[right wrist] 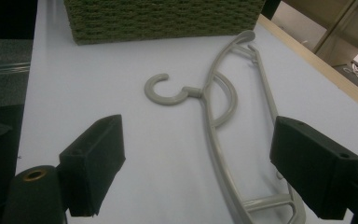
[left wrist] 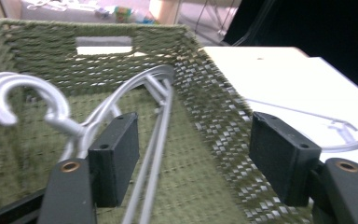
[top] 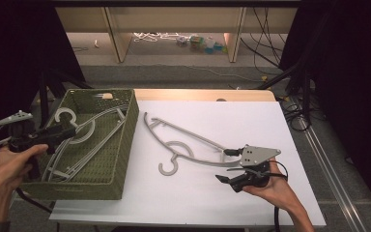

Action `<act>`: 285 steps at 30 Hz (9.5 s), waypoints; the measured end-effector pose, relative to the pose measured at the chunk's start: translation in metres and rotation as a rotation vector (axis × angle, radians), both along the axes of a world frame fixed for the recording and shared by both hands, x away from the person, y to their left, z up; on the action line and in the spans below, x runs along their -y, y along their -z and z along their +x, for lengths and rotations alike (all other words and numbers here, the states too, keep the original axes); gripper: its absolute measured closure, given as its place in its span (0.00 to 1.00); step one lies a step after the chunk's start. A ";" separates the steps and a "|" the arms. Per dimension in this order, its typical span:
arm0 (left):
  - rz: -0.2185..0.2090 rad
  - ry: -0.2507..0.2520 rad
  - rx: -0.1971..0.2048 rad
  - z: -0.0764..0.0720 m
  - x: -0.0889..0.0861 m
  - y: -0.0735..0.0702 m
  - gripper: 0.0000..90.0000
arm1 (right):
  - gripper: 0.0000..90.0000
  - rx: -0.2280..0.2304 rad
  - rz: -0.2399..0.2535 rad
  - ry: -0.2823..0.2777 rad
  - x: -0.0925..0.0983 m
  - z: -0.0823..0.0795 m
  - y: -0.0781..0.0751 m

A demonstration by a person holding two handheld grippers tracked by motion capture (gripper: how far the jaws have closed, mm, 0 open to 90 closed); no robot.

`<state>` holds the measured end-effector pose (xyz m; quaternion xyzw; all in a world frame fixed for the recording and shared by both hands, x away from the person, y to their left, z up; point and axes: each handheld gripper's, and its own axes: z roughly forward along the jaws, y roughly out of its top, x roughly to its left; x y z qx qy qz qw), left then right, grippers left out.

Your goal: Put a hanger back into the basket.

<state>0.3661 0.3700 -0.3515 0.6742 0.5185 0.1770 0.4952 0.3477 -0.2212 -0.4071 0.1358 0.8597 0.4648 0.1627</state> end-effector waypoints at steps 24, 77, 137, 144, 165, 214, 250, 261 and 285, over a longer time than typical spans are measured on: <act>-0.065 0.220 0.079 -0.059 0.096 -0.011 0.27 | 0.20 -0.003 0.001 -0.004 -0.004 0.000 0.002; -0.025 0.485 0.058 -0.076 0.207 0.051 0.23 | 0.34 -0.140 -0.236 0.016 -0.051 0.072 0.028; 0.013 0.522 0.027 -0.073 0.213 0.059 0.22 | 0.85 -0.425 -0.550 0.058 -0.093 0.104 0.055; 0.002 0.526 0.027 -0.073 0.214 0.060 0.23 | 0.86 -0.420 -0.562 0.051 -0.094 0.105 0.055; 0.026 0.474 0.055 -0.061 0.205 0.050 0.24 | 0.92 -0.407 -0.551 -0.067 -0.079 0.093 0.043; 0.526 0.651 0.057 -0.001 0.256 0.081 0.40 | 0.91 -0.446 -0.386 -0.285 -0.029 0.046 0.003; 0.671 0.842 0.210 -0.002 0.272 0.092 0.71 | 0.90 -0.439 -0.346 -0.352 -0.025 0.049 0.001; 0.679 0.869 0.229 -0.004 0.272 0.087 0.78 | 0.72 -0.402 -0.295 -0.339 -0.014 0.058 -0.001; 0.551 0.734 0.252 0.014 0.255 0.064 0.86 | 0.30 -0.115 -0.038 0.063 0.000 0.054 -0.046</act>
